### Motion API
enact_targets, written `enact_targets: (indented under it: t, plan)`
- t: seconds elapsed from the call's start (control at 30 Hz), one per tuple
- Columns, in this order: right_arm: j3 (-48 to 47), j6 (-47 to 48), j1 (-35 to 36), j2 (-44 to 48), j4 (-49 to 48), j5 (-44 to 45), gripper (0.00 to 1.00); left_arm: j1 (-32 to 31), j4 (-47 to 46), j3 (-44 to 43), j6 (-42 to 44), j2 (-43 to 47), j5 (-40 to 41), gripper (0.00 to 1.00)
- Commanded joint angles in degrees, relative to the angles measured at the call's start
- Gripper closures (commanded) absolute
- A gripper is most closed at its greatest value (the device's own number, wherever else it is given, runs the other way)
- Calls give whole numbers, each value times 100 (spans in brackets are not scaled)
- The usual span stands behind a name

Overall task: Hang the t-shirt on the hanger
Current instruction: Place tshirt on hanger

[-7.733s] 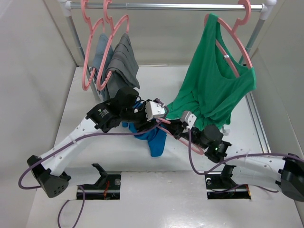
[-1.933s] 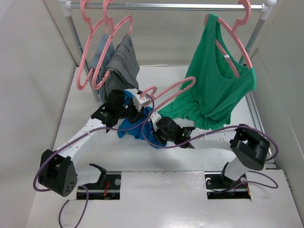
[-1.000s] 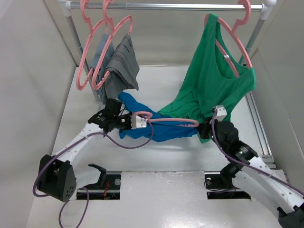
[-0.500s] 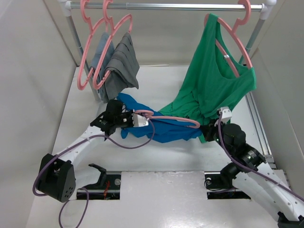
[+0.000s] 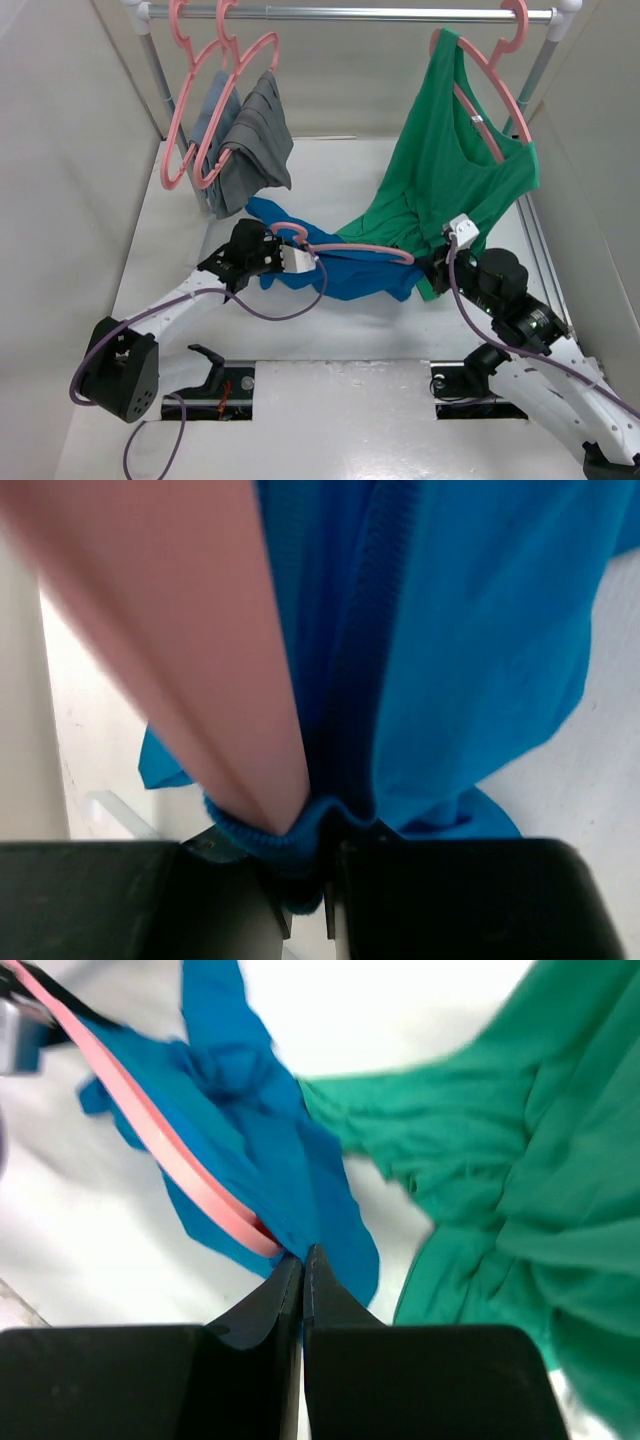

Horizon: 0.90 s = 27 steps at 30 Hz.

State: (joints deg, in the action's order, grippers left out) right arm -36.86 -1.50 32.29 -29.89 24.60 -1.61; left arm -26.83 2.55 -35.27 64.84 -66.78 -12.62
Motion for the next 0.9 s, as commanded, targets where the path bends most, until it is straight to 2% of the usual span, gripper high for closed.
enact_targets:
  t: [0.0, 0.2, 0.33, 0.63, 0.67, 0.77, 0.8, 0.87]
  plan:
    - [-664, 510, -92, 202, 88, 650, 100, 624, 598, -50, -154, -107, 1168, 100]
    - [-515, 379, -92, 256, 229, 723, 100, 626, 545, 240, 169, 183, 1104, 100]
    - [-462, 256, -92, 317, 352, 960, 100, 626, 598, 292, 292, 25, 1463, 100]
    - [-1208, 632, -92, 607, 783, 926, 100, 626, 431, 635, 732, -80, 1939, 100]
    - [-1209, 764, -92, 607, 783, 795, 100, 626, 431, 635, 732, -133, 1939, 100]
    - [-1280, 1089, -92, 380, 408, -485, 100, 574, 545, 635, 864, -81, 1877, 100]
    - [-1210, 1090, -92, 265, 240, -1369, 100, 304, 606, 635, 864, -80, 1982, 100]
    - [-1035, 1090, -92, -111, -390, -2173, 100, -5, 659, 635, 864, -28, 2105, 100]
